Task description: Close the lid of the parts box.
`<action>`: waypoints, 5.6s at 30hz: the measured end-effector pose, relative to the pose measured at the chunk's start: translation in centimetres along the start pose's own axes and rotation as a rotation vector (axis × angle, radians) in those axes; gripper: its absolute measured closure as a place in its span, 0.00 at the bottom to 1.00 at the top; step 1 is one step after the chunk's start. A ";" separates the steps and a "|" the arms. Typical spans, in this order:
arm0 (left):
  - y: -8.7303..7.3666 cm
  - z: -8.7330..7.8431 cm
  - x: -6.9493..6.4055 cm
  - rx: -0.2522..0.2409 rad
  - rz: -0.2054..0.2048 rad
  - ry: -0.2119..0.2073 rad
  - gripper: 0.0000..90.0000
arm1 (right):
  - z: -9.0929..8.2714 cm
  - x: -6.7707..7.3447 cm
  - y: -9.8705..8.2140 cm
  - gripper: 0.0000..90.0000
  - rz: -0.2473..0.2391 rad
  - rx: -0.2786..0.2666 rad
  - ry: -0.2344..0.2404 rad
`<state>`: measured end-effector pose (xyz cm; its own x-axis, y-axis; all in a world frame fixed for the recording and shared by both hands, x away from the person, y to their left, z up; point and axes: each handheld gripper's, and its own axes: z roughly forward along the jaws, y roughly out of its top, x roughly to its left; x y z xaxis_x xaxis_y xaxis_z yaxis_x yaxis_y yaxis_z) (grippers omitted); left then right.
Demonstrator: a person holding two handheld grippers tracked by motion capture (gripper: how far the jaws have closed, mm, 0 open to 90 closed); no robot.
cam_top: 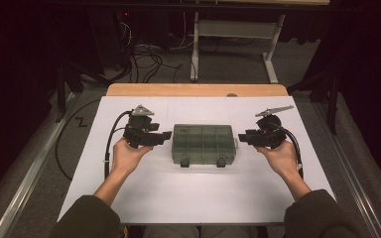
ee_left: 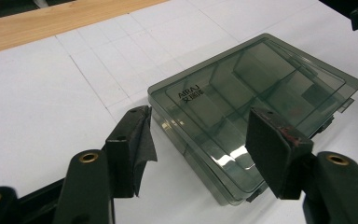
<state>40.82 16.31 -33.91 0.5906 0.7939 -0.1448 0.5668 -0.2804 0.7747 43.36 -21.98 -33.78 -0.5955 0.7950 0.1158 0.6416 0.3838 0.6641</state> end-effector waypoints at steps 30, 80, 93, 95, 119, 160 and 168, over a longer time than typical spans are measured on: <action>-2.6 -3.0 0.4 -0.078 -0.042 0.010 0.42 | -2.1 -0.2 -2.9 0.61 -0.015 -0.077 -0.009; -7.4 -5.3 -0.3 -0.204 -0.045 0.075 0.38 | -4.1 -0.4 -8.9 0.48 0.007 -0.229 -0.004; -8.4 -5.0 -0.5 -0.212 -0.030 0.084 0.37 | -3.7 -0.3 -10.0 0.45 0.017 -0.249 -0.004; -8.4 -5.0 -0.5 -0.222 -0.031 0.085 0.37 | -3.7 -0.3 -10.2 0.45 0.016 -0.256 -0.006; -10.0 -4.3 -0.3 -0.243 -0.045 0.097 0.36 | -3.3 -0.5 -11.8 0.42 -0.001 -0.279 -0.033; -11.4 -3.7 0.4 -0.239 -0.083 0.108 0.33 | -2.5 -1.0 -13.5 0.38 -0.004 -0.284 -0.068; -11.5 -3.6 0.5 -0.238 -0.080 0.119 0.33 | -2.6 -1.1 -13.7 0.37 0.007 -0.292 -0.074</action>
<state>32.54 21.88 -40.71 0.4700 0.8699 -0.1493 0.4497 -0.0904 0.8886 33.98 -29.37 -41.04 -0.5478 0.8334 0.0741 0.4727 0.2352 0.8493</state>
